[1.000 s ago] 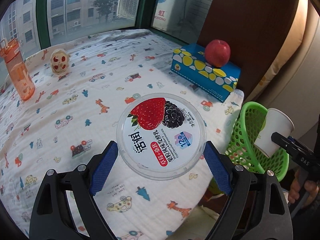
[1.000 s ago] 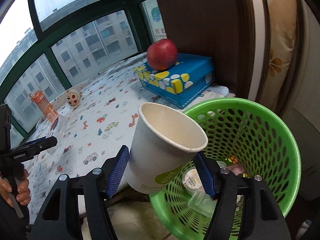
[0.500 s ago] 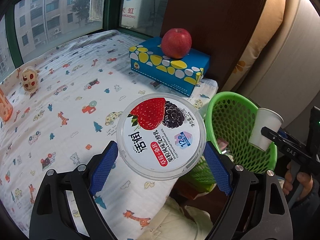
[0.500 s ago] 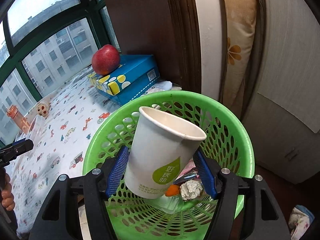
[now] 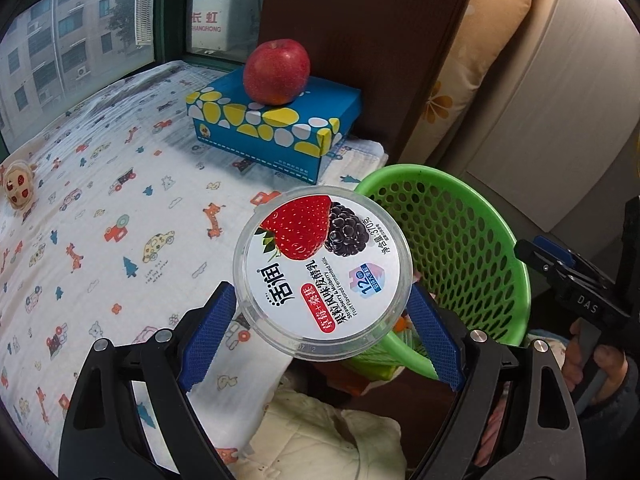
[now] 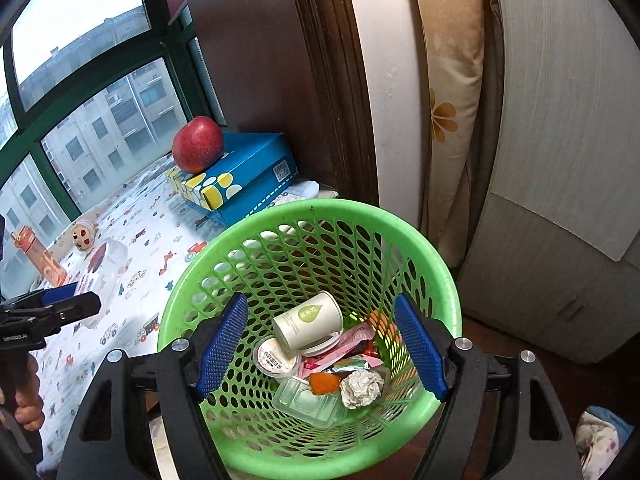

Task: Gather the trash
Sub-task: 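Lower the strawberry yogurt cup into the green basket and open the left tool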

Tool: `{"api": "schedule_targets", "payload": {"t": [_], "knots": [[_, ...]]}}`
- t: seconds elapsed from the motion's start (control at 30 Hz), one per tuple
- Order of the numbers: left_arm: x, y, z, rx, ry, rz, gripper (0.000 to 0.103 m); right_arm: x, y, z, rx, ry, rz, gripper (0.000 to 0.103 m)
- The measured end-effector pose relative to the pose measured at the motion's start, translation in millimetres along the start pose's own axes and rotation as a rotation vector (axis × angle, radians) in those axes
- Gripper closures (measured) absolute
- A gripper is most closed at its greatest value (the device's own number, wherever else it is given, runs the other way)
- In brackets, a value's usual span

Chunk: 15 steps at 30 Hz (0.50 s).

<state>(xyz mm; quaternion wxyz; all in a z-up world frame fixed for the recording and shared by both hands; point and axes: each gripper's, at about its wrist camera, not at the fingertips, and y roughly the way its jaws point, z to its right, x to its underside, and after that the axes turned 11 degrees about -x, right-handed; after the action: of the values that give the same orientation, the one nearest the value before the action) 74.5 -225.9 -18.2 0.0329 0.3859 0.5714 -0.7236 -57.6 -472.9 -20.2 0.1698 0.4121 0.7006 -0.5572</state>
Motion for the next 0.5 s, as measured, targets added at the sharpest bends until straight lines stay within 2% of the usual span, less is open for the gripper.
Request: {"api": "schedule_targets", "payload": {"t": [0.5], "knots": [[5, 28, 68, 0.091, 0.096, -0.074, 0.017, 7, -32, 16, 0.015, 0.026, 0.041, 0.027]]}}
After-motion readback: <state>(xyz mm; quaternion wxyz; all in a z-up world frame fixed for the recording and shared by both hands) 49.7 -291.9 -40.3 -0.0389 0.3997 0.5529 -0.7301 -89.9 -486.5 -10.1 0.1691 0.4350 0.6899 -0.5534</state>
